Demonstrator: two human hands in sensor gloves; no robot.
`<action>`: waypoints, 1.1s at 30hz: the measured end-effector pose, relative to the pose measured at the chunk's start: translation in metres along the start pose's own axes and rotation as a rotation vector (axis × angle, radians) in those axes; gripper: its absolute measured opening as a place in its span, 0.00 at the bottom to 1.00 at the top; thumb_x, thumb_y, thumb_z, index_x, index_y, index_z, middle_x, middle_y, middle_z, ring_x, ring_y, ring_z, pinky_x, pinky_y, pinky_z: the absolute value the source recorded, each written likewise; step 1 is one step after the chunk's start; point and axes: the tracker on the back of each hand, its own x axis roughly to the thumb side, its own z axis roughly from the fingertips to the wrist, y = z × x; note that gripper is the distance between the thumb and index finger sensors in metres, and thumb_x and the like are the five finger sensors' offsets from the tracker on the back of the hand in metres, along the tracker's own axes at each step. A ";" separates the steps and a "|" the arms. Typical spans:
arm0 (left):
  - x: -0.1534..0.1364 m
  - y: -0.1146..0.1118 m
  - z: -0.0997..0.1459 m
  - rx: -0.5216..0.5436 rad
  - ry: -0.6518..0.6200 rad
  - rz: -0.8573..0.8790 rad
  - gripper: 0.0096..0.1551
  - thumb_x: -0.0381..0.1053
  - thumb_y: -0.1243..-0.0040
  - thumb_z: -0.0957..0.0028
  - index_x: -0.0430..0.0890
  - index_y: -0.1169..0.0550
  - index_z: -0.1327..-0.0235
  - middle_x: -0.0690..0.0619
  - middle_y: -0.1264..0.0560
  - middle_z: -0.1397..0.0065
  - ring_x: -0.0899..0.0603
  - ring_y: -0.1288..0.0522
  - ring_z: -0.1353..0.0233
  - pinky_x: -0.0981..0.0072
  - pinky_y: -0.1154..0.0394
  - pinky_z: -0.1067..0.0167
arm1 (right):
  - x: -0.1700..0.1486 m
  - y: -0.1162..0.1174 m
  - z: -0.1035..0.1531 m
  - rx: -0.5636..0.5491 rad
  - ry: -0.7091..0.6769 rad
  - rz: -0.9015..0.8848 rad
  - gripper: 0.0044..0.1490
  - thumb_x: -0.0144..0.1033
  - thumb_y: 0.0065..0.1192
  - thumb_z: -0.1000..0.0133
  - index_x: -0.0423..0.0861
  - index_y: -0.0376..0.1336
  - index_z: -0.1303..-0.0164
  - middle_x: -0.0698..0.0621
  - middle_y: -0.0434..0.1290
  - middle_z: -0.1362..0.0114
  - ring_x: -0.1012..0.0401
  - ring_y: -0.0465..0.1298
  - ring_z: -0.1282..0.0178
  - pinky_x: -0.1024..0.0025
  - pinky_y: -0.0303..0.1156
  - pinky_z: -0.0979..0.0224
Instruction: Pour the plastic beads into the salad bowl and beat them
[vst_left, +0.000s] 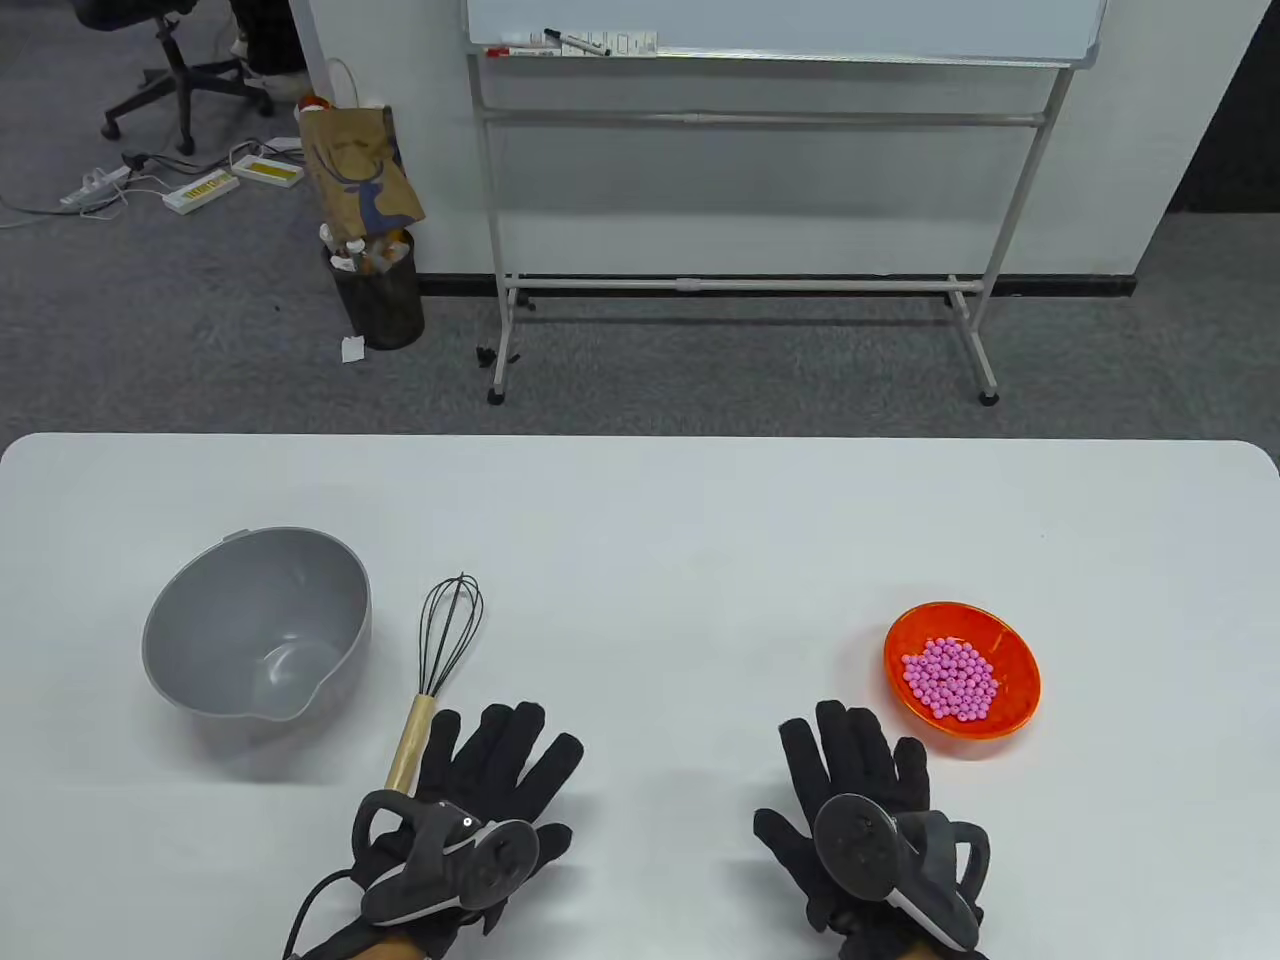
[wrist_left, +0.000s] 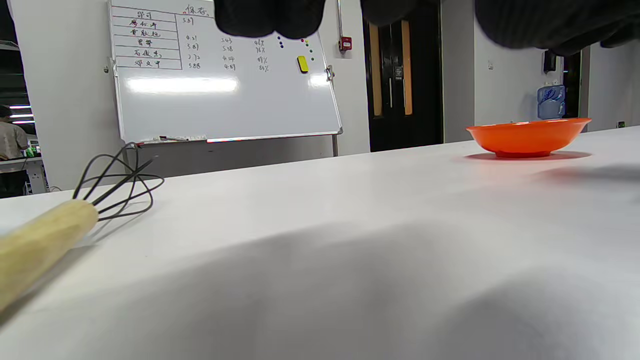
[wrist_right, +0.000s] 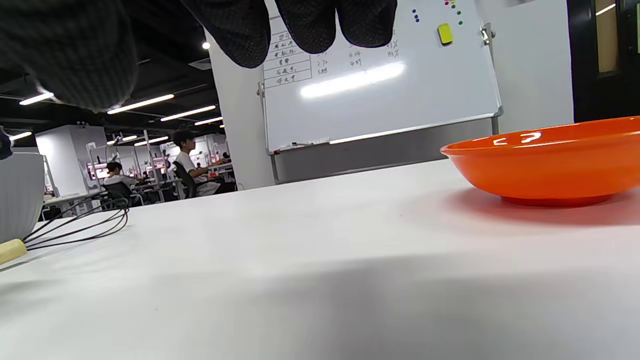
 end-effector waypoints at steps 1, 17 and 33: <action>0.000 0.000 0.000 0.000 0.003 0.003 0.46 0.73 0.50 0.51 0.64 0.48 0.20 0.47 0.50 0.10 0.37 0.45 0.12 0.28 0.56 0.24 | 0.000 -0.001 0.000 0.004 0.005 -0.003 0.54 0.69 0.65 0.51 0.57 0.51 0.18 0.49 0.48 0.10 0.46 0.50 0.08 0.34 0.42 0.16; 0.000 0.004 0.001 0.013 0.012 -0.014 0.46 0.73 0.48 0.52 0.64 0.46 0.20 0.47 0.48 0.10 0.37 0.44 0.13 0.28 0.56 0.24 | -0.004 0.001 0.002 0.015 0.023 -0.026 0.53 0.67 0.65 0.51 0.56 0.52 0.18 0.49 0.50 0.11 0.46 0.52 0.08 0.34 0.41 0.17; -0.092 0.032 0.013 0.183 0.410 -0.137 0.49 0.72 0.39 0.54 0.61 0.42 0.21 0.49 0.46 0.10 0.37 0.44 0.13 0.27 0.54 0.24 | -0.013 0.004 0.000 0.031 0.059 -0.046 0.52 0.67 0.65 0.51 0.56 0.52 0.18 0.49 0.50 0.11 0.46 0.52 0.08 0.34 0.41 0.17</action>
